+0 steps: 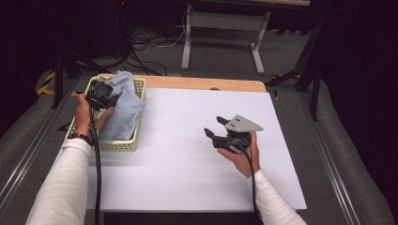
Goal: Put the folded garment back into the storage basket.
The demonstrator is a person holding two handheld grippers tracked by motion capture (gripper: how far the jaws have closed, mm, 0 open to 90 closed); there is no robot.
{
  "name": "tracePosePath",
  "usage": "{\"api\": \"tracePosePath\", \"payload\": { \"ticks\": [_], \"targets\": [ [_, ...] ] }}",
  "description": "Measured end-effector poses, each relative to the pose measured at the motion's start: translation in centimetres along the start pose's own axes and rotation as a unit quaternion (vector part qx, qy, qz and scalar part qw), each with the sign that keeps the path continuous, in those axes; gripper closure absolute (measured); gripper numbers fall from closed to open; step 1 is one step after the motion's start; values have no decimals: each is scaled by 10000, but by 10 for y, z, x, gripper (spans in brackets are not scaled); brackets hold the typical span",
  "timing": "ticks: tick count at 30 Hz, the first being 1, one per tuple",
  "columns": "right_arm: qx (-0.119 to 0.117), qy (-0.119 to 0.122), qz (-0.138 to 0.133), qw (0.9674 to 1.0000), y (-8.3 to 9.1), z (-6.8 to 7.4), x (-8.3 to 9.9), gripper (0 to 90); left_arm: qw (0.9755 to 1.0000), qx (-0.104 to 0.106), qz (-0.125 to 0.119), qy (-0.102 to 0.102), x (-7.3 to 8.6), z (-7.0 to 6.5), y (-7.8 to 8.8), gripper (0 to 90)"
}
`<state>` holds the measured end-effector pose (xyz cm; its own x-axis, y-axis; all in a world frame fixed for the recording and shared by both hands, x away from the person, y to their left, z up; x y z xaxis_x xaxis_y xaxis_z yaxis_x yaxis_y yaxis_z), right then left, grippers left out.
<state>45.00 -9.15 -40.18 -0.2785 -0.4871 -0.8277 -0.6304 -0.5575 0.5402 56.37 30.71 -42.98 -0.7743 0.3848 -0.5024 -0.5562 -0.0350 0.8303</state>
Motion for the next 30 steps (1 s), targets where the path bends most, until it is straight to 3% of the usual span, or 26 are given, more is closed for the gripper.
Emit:
{"api": "tracePosePath", "payload": {
  "ticks": [7, 11, 13, 15, 21, 25, 30],
  "targets": [
    [495, -102, 200, 9985, 35, -28, 50, 379, 9999, 59, 72, 106, 4, 2, -2, 718],
    [680, -314, 343, 9966, 48, -41, 72, 375, 9996, -44, -37, 262, 3, 7, 1, 613],
    [789, -351, 416, 9954, 53, -44, 82, 374, 9997, -31, -75, 246, 2, 7, 4, 609],
    [854, -398, 454, 9945, 57, -46, 91, 374, 9996, -113, -96, 226, 2, 7, 6, 604],
    [977, -410, 580, 9927, 65, -46, 107, 369, 9983, -14, -376, 435, 0, 9, 17, 555],
    [985, -436, 588, 9924, 69, -45, 112, 364, 9973, 141, -605, 388, -4, 2, 28, 558],
    [945, -449, 674, 9922, 68, -42, 118, 362, 9964, 310, -781, 137, -12, -15, 38, 591]
  ]
}}
Point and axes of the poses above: each handheld gripper's, and its own axes: y roughly backward along the jaws, x roughly out of its underside, z roughly to its left, the point moved 7 cm from there along -y, roughly forward along the jaws, and after that the axes turned 12 degrees about z, right-handed, at the moved point
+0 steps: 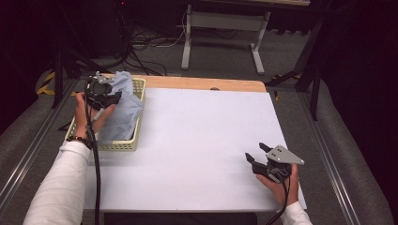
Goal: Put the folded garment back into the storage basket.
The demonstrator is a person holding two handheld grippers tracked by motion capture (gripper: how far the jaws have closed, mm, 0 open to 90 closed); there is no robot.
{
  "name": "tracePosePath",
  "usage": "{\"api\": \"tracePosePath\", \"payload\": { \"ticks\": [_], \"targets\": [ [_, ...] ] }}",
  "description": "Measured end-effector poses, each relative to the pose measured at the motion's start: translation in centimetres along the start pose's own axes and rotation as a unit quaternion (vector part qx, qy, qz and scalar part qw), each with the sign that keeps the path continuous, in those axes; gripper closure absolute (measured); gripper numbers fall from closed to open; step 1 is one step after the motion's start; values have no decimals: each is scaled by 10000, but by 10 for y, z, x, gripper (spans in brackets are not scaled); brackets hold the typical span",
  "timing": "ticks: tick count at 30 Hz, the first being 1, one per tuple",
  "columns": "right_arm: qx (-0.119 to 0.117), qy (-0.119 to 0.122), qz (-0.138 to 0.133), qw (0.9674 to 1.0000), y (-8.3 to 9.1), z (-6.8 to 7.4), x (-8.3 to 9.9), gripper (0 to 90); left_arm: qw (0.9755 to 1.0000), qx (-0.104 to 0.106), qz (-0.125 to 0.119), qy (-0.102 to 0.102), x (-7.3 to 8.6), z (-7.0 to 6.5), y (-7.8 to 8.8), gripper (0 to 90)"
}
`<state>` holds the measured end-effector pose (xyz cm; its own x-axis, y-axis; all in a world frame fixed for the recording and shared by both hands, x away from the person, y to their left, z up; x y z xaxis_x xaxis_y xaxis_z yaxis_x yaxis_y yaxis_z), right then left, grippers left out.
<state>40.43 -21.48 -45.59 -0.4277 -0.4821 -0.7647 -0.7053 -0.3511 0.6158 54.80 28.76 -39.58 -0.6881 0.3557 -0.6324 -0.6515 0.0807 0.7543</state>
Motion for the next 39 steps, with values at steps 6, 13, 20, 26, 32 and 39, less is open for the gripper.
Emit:
{"api": "tracePosePath", "payload": {
  "ticks": [6, 13, 20, 26, 32, 39],
  "targets": [
    [-50, 32, 82, 9999, -3, 3, 3, 360, 9994, 158, 122, -295, -3, -18, -8, 664],
    [-81, 84, 96, 9999, -6, 5, 4, 360, 9990, 136, 356, -243, 1, -17, -23, 727],
    [-82, 106, 124, 9998, -8, 4, 5, 360, 9971, 29, 678, -331, 11, -11, -39, 772],
    [-107, 154, 143, 9997, -9, 5, 6, 360, 9956, 123, 889, -280, 21, -8, -51, 834],
    [-106, 141, 127, 9998, -9, 4, 6, 359, 9932, 110, 1101, -362, 24, -10, -57, 866],
    [-135, 166, 139, 9997, -10, 5, 6, 356, 9909, 193, 1265, -417, 27, -12, -62, 884]
  ]
}}
Point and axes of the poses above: each handheld gripper's, and its own axes: y roughly backward along the jaws, x roughly out of its underside, z roughly to its left, the point moved 7 cm from there along -y, roughly forward along the jaws, and after that the axes turned 12 degrees about z, right-handed, at the moved point
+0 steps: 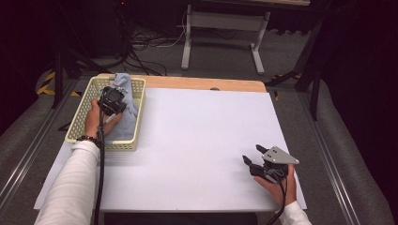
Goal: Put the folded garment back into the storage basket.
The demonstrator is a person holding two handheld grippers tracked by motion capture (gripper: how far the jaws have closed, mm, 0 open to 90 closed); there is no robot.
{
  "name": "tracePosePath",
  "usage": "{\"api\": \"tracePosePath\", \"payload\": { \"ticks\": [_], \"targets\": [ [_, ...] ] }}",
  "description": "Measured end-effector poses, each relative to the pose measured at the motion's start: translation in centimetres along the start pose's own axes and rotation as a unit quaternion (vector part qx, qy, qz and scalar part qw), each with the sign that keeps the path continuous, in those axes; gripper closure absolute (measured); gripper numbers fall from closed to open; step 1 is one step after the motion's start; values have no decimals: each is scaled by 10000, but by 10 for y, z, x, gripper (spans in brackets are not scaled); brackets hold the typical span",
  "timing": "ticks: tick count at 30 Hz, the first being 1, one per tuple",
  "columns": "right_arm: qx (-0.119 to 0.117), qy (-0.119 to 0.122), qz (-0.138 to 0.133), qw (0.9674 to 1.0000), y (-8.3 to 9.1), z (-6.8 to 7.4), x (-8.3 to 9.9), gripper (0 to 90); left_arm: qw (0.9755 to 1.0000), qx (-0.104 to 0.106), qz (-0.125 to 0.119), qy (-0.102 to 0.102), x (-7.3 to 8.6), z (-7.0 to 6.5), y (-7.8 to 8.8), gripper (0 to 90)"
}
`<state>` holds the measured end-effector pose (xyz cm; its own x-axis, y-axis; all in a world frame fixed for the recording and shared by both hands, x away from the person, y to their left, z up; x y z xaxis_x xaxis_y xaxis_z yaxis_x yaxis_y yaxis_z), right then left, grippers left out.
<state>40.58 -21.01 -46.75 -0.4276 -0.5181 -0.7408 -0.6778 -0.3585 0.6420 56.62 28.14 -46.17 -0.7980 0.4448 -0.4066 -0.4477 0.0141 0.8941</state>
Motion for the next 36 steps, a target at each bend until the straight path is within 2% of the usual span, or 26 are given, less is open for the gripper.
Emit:
{"api": "tracePosePath", "payload": {
  "ticks": [6, 20, 23, 29, 34, 36],
  "targets": [
    [-24, 12, 33, 10000, -1, 0, 1, 353, 9995, 37, 283, -108, 3, -3, -6, 891],
    [-30, 17, 19, 10000, 0, 0, 0, 351, 9978, 74, 606, -269, 6, -7, -13, 895],
    [-27, 14, 14, 10000, 1, 0, 0, 350, 9979, 49, 590, -272, 5, -7, -12, 894],
    [-14, 28, -14, 10000, 1, 1, -1, 346, 9989, -76, 407, -230, 2, -5, -4, 866],
    [-25, 49, -97, 9999, 2, 2, -2, 343, 9996, -206, 140, -161, -2, -3, 5, 854],
    [-21, 57, -120, 9999, 3, 3, -3, 342, 9998, -180, 12, -117, -4, -4, 8, 850]
  ]
}}
Point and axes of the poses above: each handheld gripper's, and its own axes: y roughly backward along the jaws, x roughly out of its underside, z roughly to its left, the point moved 7 cm from there along -y, roughly forward along the jaws, and after that the axes turned 12 degrees about z, right-handed, at the moved point
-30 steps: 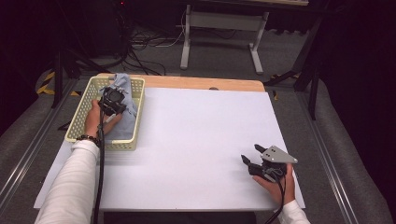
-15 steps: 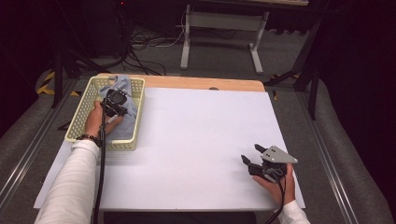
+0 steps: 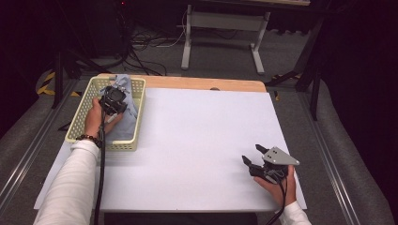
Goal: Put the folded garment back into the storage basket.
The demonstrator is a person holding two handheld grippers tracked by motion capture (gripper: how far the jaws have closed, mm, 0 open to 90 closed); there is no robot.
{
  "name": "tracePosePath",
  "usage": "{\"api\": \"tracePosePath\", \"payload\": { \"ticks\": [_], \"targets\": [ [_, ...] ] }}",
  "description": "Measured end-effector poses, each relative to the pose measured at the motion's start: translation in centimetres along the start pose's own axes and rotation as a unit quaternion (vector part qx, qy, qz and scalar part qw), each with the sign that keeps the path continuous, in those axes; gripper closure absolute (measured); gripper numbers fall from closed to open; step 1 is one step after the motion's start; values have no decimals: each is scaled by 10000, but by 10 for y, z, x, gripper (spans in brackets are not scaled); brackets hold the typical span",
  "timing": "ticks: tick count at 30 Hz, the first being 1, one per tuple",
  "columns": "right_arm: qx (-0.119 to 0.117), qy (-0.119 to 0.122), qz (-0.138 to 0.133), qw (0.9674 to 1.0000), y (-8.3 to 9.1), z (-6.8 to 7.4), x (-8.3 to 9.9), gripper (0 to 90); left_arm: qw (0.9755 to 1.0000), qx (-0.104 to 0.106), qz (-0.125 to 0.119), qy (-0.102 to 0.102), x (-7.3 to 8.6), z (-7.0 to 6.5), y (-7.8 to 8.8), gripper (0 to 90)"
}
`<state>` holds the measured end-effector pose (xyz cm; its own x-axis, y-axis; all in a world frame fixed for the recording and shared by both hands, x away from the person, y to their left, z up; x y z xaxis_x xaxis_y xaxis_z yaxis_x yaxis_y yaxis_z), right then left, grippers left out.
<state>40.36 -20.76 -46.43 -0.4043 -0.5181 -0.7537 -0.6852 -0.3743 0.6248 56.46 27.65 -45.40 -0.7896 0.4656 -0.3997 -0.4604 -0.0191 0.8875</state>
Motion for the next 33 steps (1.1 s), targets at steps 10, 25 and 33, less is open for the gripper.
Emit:
{"api": "tracePosePath", "payload": {
  "ticks": [10, 25, 33],
  "targets": [
    [-72, 145, -67, 9998, -2, 7, -2, 316, 9981, -180, -571, 139, -9, 2, 16, 812],
    [-105, 162, -148, 9997, -4, 13, -4, 280, 9912, -339, -1266, 212, -23, -11, 41, 582],
    [-163, 251, -94, 9995, -7, 19, -3, 278, 9887, -340, -1450, 190, -29, -19, 44, 485]
  ]
}}
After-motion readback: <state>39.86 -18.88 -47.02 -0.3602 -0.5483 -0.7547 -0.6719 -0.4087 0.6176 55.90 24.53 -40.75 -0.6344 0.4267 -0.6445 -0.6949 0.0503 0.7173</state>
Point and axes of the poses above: each handheld gripper's, and its own axes: y roughly backward along the jaws, x roughly out of its underside, z roughly to its left, the point moved 7 cm from there along -y, roughly forward along the jaws, and after that the axes turned 12 degrees about z, right-handed, at the moved point
